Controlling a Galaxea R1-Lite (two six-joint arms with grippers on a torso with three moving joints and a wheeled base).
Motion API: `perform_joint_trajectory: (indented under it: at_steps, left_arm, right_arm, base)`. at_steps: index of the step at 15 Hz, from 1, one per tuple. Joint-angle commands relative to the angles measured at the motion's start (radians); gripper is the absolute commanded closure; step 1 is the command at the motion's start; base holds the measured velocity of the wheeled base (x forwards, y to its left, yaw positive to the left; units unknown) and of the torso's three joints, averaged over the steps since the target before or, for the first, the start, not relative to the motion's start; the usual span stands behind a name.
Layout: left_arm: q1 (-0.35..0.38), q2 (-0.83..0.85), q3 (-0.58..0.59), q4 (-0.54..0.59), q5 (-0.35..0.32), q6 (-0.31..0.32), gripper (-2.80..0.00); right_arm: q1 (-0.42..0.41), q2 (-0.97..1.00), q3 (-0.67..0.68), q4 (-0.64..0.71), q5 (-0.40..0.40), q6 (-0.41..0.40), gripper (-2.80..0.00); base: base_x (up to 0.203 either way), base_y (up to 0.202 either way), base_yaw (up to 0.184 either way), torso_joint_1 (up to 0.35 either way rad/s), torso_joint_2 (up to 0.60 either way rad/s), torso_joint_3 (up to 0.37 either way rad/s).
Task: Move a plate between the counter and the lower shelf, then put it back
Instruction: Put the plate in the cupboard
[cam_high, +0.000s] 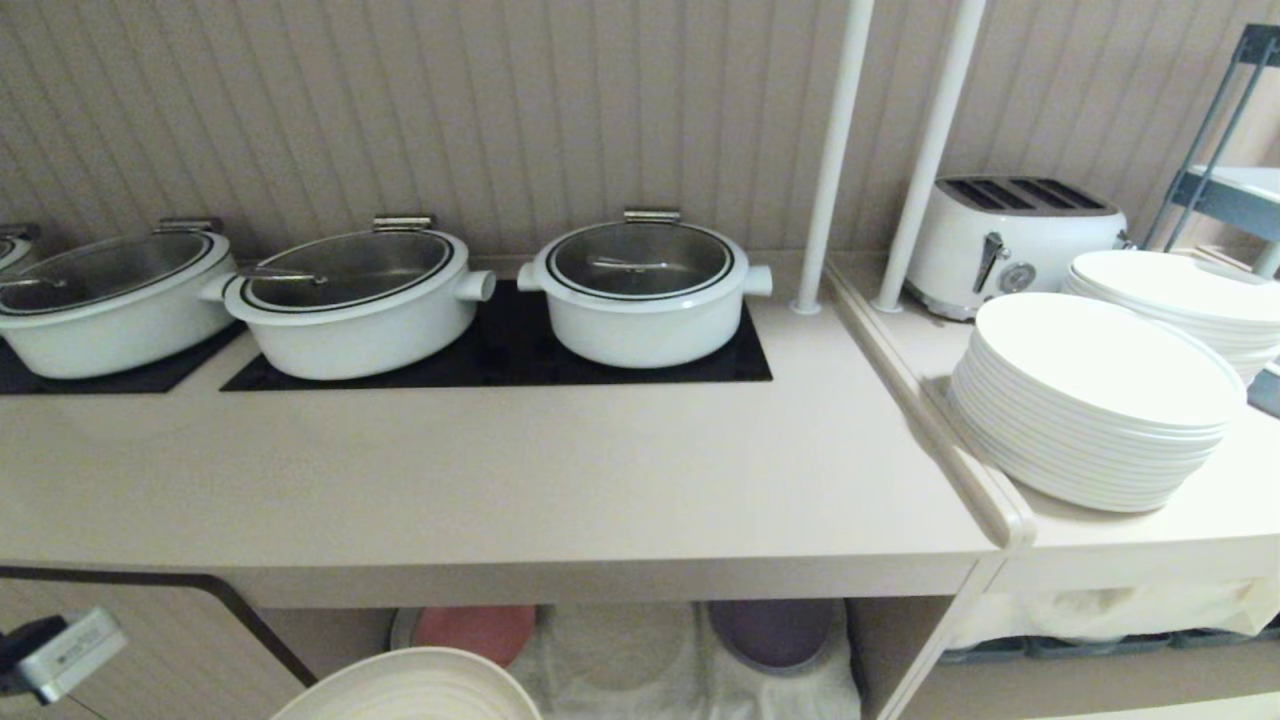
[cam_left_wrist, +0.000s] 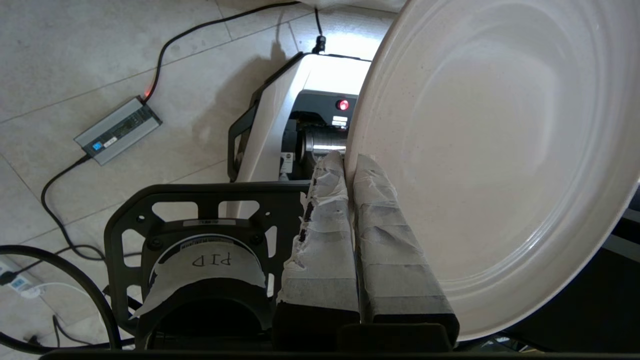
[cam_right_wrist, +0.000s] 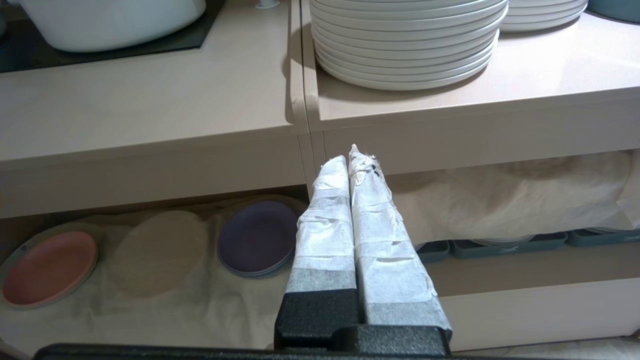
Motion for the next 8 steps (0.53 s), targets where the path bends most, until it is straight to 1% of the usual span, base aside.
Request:
perform_joint_trajectory:
  at_steps: [1,8]
  left_arm:
    - [-0.001,0.005,-0.001,0.004,-0.001,-0.002,0.00]
    - [-0.001,0.005,-0.004,0.004,-0.001,-0.002,0.00]
  right_arm:
    - [0.000,0.000,0.000,-0.001,0.000,0.001,0.00]
    - [0.000,0.000,0.000,-0.001,0.000,0.001,0.00]
  base:
    - [0.000,0.000,0.000,0.000,0.00,0.000]
    - [0.000,0.000,0.000,0.000,0.00,0.000]
